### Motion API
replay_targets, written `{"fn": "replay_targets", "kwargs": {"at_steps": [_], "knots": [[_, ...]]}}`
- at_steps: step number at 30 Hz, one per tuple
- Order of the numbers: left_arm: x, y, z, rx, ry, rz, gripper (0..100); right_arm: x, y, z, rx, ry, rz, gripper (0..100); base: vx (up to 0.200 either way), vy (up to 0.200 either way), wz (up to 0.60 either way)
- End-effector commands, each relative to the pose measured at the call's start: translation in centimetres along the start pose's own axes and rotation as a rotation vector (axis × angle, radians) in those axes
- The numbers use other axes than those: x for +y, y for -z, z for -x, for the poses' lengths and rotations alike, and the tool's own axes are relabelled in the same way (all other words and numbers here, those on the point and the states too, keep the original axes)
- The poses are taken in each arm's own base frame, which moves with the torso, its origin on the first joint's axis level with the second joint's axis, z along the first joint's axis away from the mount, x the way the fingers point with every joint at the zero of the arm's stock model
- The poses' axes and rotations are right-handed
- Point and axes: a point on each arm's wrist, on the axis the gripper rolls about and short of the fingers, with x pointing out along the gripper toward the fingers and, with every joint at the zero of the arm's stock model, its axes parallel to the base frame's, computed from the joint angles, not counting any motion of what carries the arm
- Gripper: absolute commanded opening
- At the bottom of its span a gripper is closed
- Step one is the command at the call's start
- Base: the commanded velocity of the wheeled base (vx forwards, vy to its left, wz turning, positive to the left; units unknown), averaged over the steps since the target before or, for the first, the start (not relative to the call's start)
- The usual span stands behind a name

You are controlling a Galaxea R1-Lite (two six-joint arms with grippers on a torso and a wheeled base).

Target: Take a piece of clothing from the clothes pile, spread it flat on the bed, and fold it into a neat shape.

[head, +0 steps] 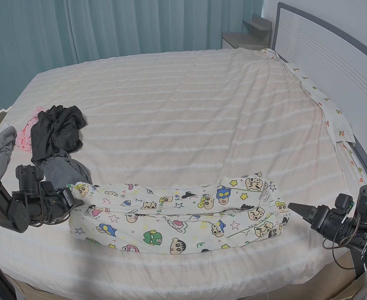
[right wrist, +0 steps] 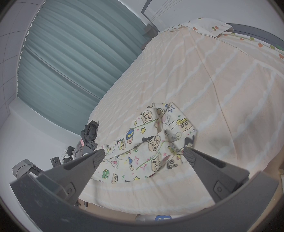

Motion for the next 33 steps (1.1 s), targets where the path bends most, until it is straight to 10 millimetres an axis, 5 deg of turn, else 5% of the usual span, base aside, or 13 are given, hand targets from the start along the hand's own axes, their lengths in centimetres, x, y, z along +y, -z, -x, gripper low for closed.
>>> {"fn": "replay_targets", "kwargs": {"at_steps": [1, 21, 25, 32, 33], "knots": [[1.6, -2.3, 2.5, -0.084, 0.014, 0.050, 0, -0.3, 0.3, 0.3, 0.010, 0.013, -0.004, 100, 0.000, 0.000, 0.00], [6.7, -7.3, 7.4, -0.225, 0.036, 0.181, 0, -0.6, 0.0, 0.3, -0.003, 0.026, -0.012, 100, 0.000, 0.000, 0.00], [5.7, -7.9, 8.7, -0.216, 0.053, 0.186, 0, -0.7, 0.0, 0.3, -0.006, 0.031, -0.014, 100, 0.000, 0.000, 0.00], [1.1, -6.5, 9.2, -0.156, 0.130, 0.125, 0, -0.7, -0.1, 0.3, -0.009, 0.030, -0.015, 100, 0.000, 0.000, 0.00], [-0.8, -5.7, 9.0, -0.126, 0.162, 0.120, 0, -0.6, -0.1, 0.3, -0.010, 0.029, -0.014, 100, 0.000, 0.000, 0.00]]}}
